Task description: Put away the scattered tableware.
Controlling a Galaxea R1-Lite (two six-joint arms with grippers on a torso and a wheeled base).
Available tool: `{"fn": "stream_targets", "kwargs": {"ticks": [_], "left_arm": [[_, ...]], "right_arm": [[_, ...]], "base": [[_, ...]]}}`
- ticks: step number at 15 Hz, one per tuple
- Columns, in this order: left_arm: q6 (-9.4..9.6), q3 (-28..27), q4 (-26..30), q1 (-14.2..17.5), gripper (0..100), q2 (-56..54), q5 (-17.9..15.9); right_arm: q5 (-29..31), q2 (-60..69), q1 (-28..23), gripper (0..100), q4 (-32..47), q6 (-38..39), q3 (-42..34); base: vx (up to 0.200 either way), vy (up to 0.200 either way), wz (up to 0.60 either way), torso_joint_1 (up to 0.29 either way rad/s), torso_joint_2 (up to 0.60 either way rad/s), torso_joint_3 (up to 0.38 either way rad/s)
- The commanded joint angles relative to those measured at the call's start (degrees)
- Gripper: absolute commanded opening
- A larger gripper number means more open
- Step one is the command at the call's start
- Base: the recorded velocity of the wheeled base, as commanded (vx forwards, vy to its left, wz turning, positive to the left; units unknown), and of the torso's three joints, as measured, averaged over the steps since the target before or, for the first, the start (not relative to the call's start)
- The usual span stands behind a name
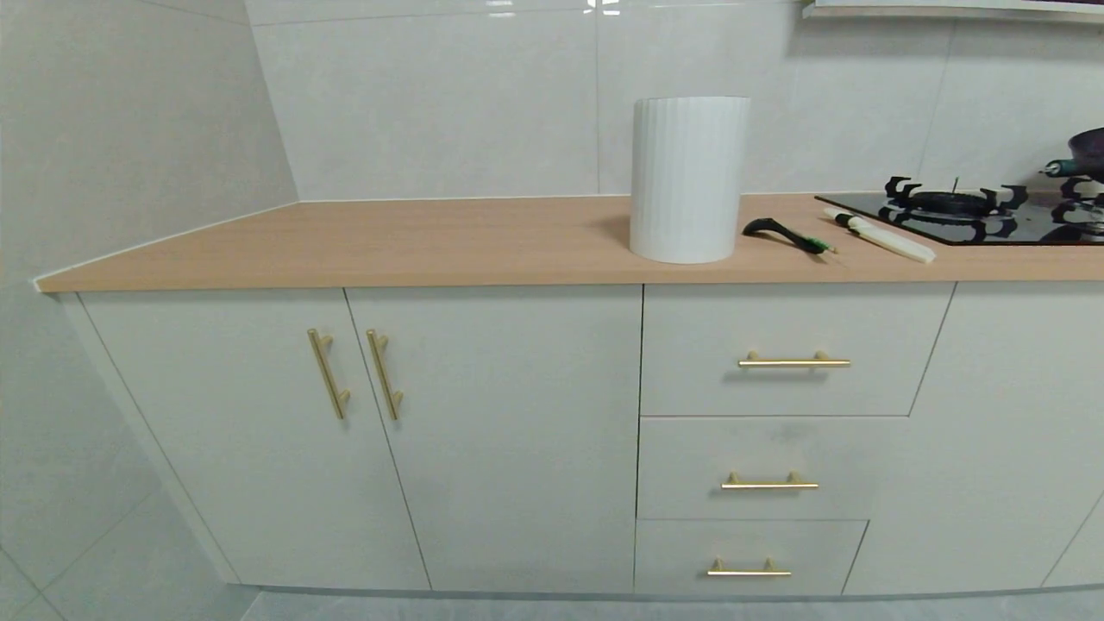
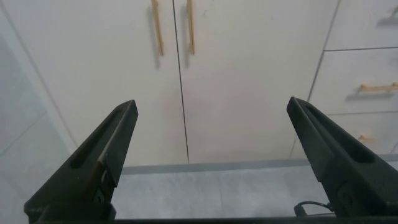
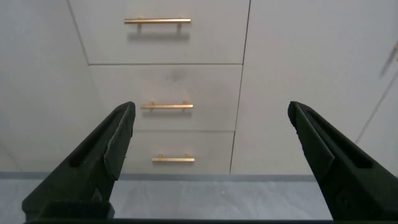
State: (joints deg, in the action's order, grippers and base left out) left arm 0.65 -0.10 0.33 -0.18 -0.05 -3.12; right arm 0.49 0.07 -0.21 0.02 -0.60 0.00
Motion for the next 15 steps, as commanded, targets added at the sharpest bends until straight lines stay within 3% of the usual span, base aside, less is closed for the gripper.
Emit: {"fn": "stream_targets", "kwargs": {"ticks": [1, 9, 12, 15], "left_arm": [[0.06, 0.0, 0.0, 0.0, 100, 0.0, 0.0], [0.06, 0.0, 0.0, 0.0, 100, 0.0, 0.0], [-0.03, 0.0, 0.0, 0.0, 100, 0.0, 0.0], [-0.03, 0.0, 0.0, 0.0, 100, 0.0, 0.0]], "right_arm": [[0.0, -0.1, 0.0, 100, 0.1, -0.1, 0.0], [-0.5, -0.1, 0.1, 100, -0.2, -0.7, 0.1], [-1.1, -4.9, 1.6, 100, 0.0, 3.7, 11.4], [-2.5, -14.0, 5.6, 100, 0.1, 1.0, 12.1]], "base": [[0.0, 0.0, 0.0, 0.0, 0.0, 0.0], [0.0, 0.0, 0.0, 0.0, 0.0, 0.0], [0.0, 0.0, 0.0, 0.0, 0.0, 0.0], [0.0, 0.0, 0.0, 0.0, 0.0, 0.0]]}}
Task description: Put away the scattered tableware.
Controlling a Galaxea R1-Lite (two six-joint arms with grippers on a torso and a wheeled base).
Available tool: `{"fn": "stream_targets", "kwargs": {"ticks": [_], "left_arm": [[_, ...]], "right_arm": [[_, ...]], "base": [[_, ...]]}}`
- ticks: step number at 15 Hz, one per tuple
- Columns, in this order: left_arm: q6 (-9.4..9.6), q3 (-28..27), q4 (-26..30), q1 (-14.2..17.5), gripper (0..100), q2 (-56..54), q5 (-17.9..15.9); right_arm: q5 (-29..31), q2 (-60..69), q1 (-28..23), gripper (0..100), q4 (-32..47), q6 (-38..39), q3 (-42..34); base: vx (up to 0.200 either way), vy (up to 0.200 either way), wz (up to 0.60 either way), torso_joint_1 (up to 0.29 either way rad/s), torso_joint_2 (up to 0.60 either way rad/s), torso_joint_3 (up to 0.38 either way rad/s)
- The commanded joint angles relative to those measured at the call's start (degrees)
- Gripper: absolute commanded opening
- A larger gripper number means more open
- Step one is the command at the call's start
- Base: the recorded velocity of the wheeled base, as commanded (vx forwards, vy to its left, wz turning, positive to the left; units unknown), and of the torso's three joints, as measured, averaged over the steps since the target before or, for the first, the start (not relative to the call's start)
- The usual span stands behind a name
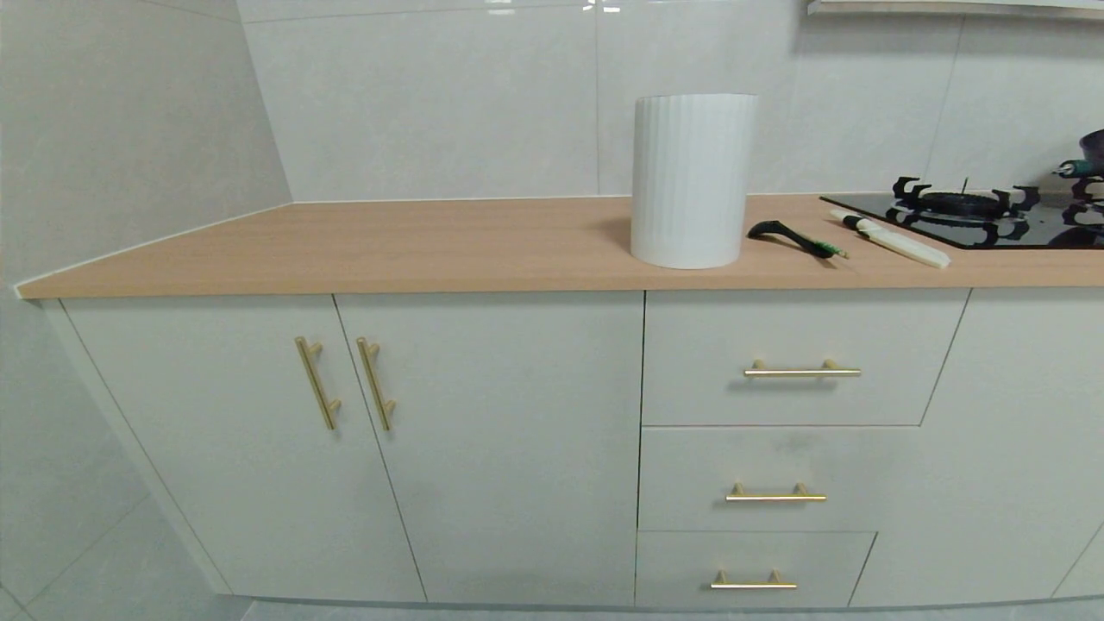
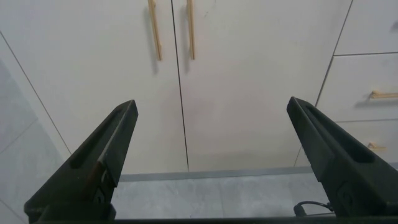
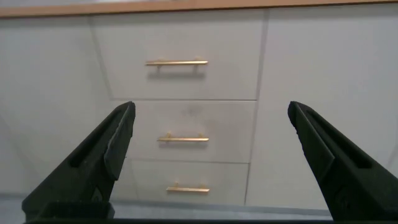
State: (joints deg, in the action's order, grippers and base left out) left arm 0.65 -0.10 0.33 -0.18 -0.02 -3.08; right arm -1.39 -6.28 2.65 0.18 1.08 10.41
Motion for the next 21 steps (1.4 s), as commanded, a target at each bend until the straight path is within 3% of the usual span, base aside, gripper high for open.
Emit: {"fn": "stream_targets", "kwargs": {"ticks": [1, 4, 7, 12, 15, 21], "left_arm": [[-0.03, 0.0, 0.0, 0.0, 100, 0.0, 0.0], [0.06, 0.0, 0.0, 0.0, 100, 0.0, 0.0], [-0.03, 0.0, 0.0, 0.0, 100, 0.0, 0.0], [-0.03, 0.0, 0.0, 0.0, 100, 0.0, 0.0], [0.06, 0.0, 0.0, 0.0, 100, 0.0, 0.0], [0.06, 0.0, 0.0, 0.0, 100, 0.0, 0.0]], "right_arm": [[-0.9, -11.4, 3.2, 100, -0.2, -0.7, 1.7], [-4.2, -24.8, 4.7, 100, -0.5, -0.8, 2.2], [-7.3, -45.8, 4.8, 100, -1.6, -0.8, 8.2], [-8.7, -73.8, 4.8, 100, -15.5, -0.9, 13.4], [-8.7, -85.5, 4.8, 100, -20.6, -0.9, 17.6], [-8.5, -102.4, 4.6, 100, -22.6, -0.9, 25.3]], "base": [[0.0, 0.0, 0.0, 0.0, 0.0, 0.0], [0.0, 0.0, 0.0, 0.0, 0.0, 0.0], [0.0, 0.0, 0.0, 0.0, 0.0, 0.0], [0.0, 0.0, 0.0, 0.0, 0.0, 0.0], [0.0, 0.0, 0.0, 0.0, 0.0, 0.0], [0.0, 0.0, 0.0, 0.0, 0.0, 0.0]]}}
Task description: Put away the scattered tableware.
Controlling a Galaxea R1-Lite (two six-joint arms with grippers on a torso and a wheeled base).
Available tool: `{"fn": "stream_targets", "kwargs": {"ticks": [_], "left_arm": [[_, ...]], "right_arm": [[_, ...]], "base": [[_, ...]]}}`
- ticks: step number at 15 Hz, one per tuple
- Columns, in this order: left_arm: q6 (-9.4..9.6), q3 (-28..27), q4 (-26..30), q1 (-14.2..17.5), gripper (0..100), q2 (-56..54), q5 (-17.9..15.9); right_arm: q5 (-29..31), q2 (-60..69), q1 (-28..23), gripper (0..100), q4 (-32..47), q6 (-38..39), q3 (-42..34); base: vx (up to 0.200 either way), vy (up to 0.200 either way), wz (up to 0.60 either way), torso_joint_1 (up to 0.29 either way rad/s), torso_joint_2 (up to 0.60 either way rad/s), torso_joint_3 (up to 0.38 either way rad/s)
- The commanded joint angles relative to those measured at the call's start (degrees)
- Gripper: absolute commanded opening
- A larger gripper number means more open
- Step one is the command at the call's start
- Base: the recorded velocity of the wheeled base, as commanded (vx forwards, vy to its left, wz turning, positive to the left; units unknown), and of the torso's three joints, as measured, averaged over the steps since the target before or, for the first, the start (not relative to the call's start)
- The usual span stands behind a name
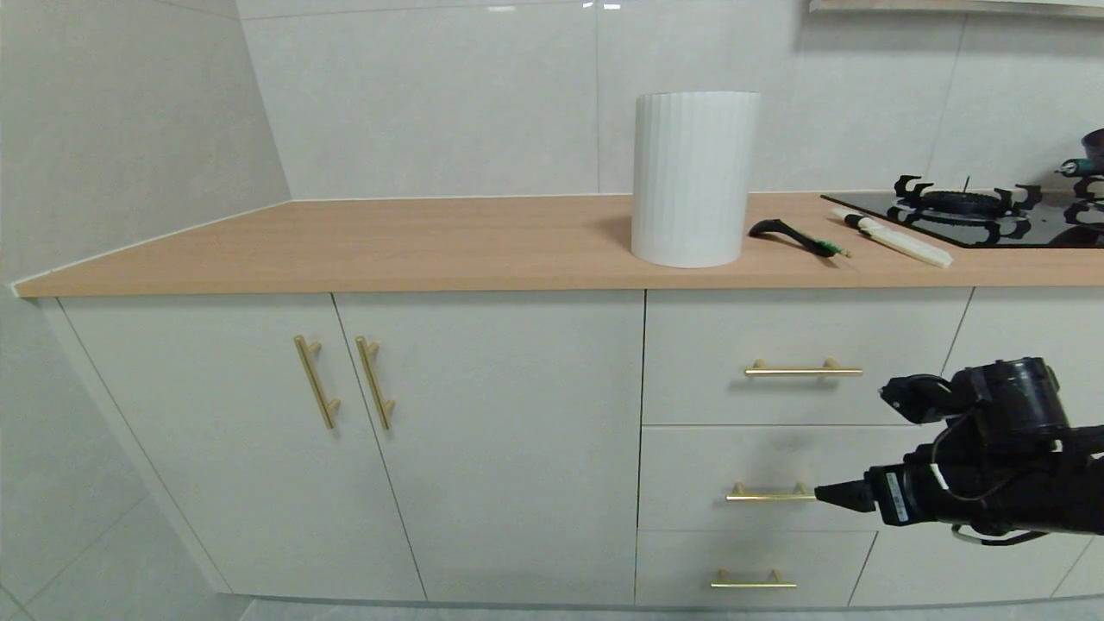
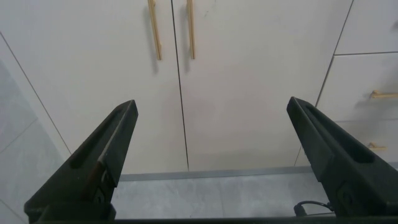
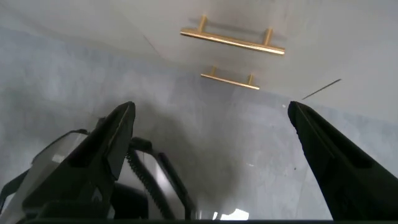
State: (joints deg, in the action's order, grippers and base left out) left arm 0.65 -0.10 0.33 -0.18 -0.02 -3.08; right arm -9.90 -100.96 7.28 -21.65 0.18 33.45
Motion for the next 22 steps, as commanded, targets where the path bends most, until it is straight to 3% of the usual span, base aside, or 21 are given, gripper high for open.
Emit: {"fn": "stream_targets", "kwargs": {"ticks": [1, 5, 9, 22], "left_arm": [[-0.03, 0.0, 0.0, 0.0, 100, 0.0, 0.0], [-0.03, 0.0, 0.0, 0.0, 100, 0.0, 0.0], [-0.03, 0.0, 0.0, 0.0, 100, 0.0, -0.1], [-0.03, 0.0, 0.0, 0.0, 100, 0.0, 0.0]], "right_arm": [[0.1, -10.2, -0.1, 100, -3.3, 0.1, 2.5], [0.4, -20.5, -0.1, 100, -18.1, 0.3, 2.4], [3.1, -27.3, -0.1, 100, -27.5, 0.3, 2.7], [8.1, -36.1, 0.2, 100, -29.2, 4.1, 11.2]], "base": [[0.0, 0.0, 0.0, 0.0, 0.0, 0.0], [0.0, 0.0, 0.0, 0.0, 0.0, 0.0], [0.0, 0.0, 0.0, 0.0, 0.0, 0.0], [0.0, 0.0, 0.0, 0.0, 0.0, 0.0]]}}
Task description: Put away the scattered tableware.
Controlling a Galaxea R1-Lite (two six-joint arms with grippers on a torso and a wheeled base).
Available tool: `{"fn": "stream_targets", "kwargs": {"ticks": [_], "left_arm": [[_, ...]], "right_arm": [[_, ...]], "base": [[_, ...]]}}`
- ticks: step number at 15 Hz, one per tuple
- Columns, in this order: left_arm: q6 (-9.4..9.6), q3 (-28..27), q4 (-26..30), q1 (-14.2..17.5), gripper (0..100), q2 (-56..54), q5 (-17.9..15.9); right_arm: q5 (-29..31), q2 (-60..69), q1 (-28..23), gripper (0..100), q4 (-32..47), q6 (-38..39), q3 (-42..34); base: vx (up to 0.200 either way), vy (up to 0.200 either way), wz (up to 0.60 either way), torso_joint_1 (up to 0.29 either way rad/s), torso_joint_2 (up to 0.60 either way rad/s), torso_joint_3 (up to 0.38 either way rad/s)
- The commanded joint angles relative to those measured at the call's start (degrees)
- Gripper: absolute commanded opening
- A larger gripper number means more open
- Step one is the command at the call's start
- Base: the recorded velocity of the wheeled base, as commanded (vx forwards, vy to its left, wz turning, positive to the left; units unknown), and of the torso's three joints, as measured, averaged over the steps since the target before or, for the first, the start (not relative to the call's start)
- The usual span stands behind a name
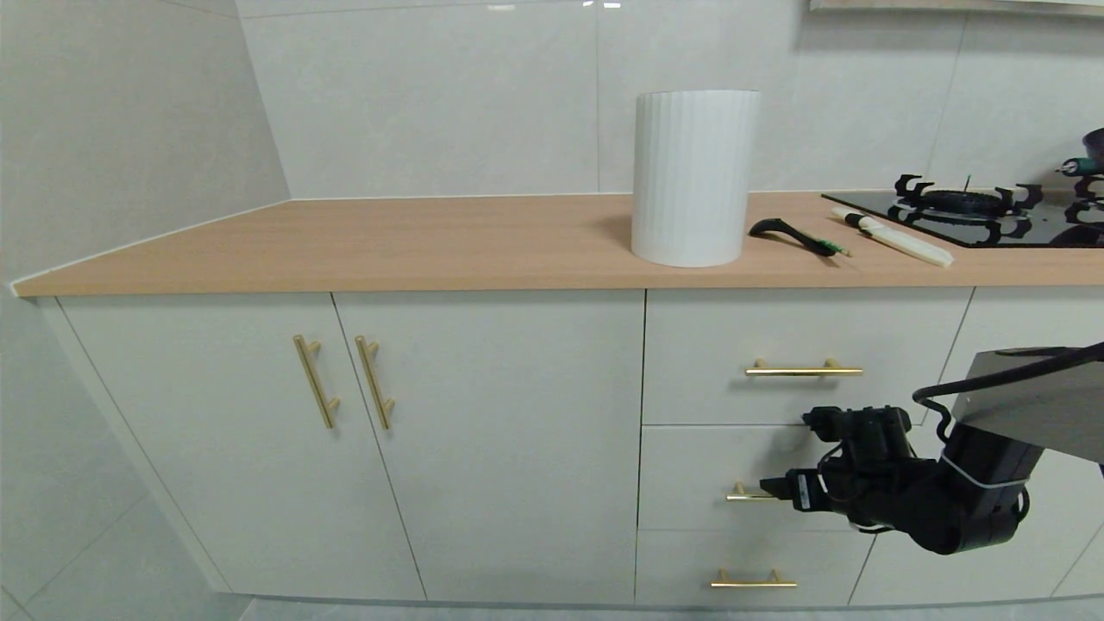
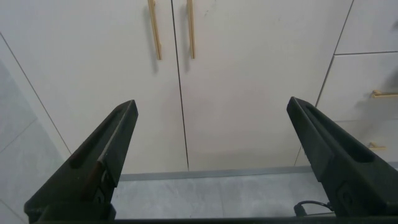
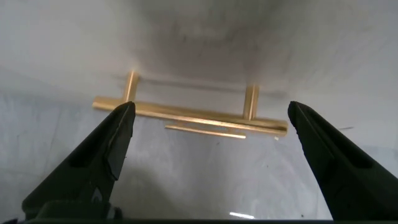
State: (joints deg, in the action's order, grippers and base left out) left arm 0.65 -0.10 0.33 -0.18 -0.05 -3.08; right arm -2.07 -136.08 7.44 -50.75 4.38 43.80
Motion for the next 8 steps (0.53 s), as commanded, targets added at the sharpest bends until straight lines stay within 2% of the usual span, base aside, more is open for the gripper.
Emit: {"fn": "stream_targets", "kwargs": {"ticks": [1, 8], "left_arm": [[-0.03, 0.0, 0.0, 0.0, 100, 0.0, 0.0], [-0.03, 0.0, 0.0, 0.0, 100, 0.0, 0.0]], "right_arm": [[0.3, -1.3, 0.0, 100, -0.1, -0.1, 1.9], [2.5, -3.8, 0.0, 100, 0.6, -0.2, 4.0]], "base": [[0.0, 0.0, 0.0, 0.0, 0.0, 0.0], [0.0, 0.0, 0.0, 0.0, 0.0, 0.0]]}}
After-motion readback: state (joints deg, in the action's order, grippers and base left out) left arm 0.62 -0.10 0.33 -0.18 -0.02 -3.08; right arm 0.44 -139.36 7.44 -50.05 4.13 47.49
